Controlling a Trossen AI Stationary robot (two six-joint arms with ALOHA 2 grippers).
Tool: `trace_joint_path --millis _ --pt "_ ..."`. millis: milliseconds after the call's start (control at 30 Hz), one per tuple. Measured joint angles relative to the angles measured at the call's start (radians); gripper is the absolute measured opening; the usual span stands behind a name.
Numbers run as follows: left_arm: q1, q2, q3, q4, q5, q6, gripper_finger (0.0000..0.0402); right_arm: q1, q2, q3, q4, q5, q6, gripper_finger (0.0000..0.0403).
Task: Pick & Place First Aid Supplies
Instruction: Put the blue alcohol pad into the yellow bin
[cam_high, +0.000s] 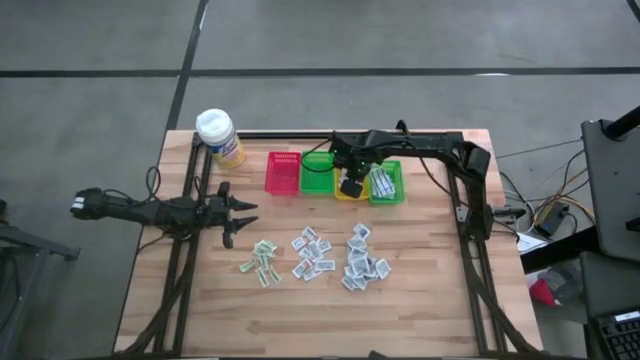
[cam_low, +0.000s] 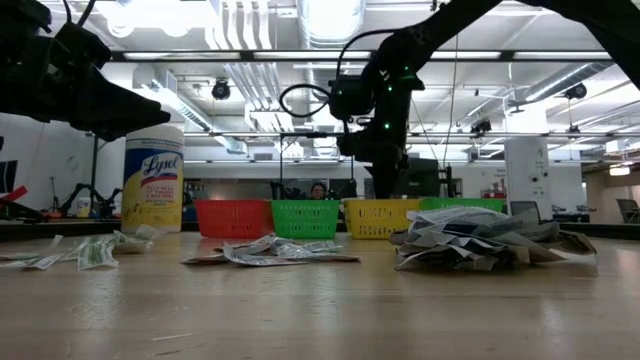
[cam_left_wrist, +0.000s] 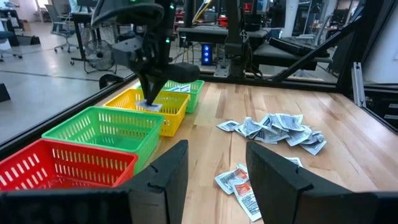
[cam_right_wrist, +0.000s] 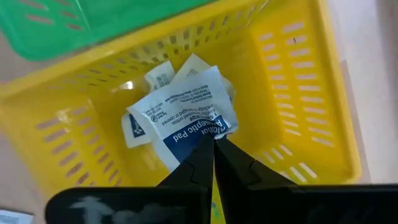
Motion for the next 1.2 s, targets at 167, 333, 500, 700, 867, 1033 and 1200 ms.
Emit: trace_joint_path --millis 167,333,500,700,867,1033,1200 --pt "0.000 0.000 0.000 0.000 0.000 0.000 0.0158 -0.001 0.008 0.000 0.001 0.000 -0.006 0.0015" --pt "0.000 0.000 0.000 0.000 0.000 -0.001 0.0158 -0.002 0.007 0.000 0.001 0.000 -0.008 0.0049" --pt "0.000 0.000 0.000 0.000 0.000 -0.001 0.0158 -0.005 0.004 0.003 -0.007 -0.002 -0.035 0.0096" --pt "0.000 0.000 0.000 0.000 0.000 -0.001 0.0158 0.023 -0.050 0.025 -0.098 -0.018 -0.033 0.0131" --pt "0.000 0.000 0.000 0.000 0.000 -0.001 0.0158 0.076 -0.129 0.021 -0.126 -0.085 -0.022 0.0142" --pt "0.000 0.001 0.000 0.000 0.000 -0.001 0.0158 0.144 -0.159 0.018 -0.124 -0.162 0.073 0.0142" --pt "0.000 0.004 0.000 0.000 0.000 -0.001 0.0158 0.229 -0.154 0.015 -0.123 -0.190 0.154 0.0134"
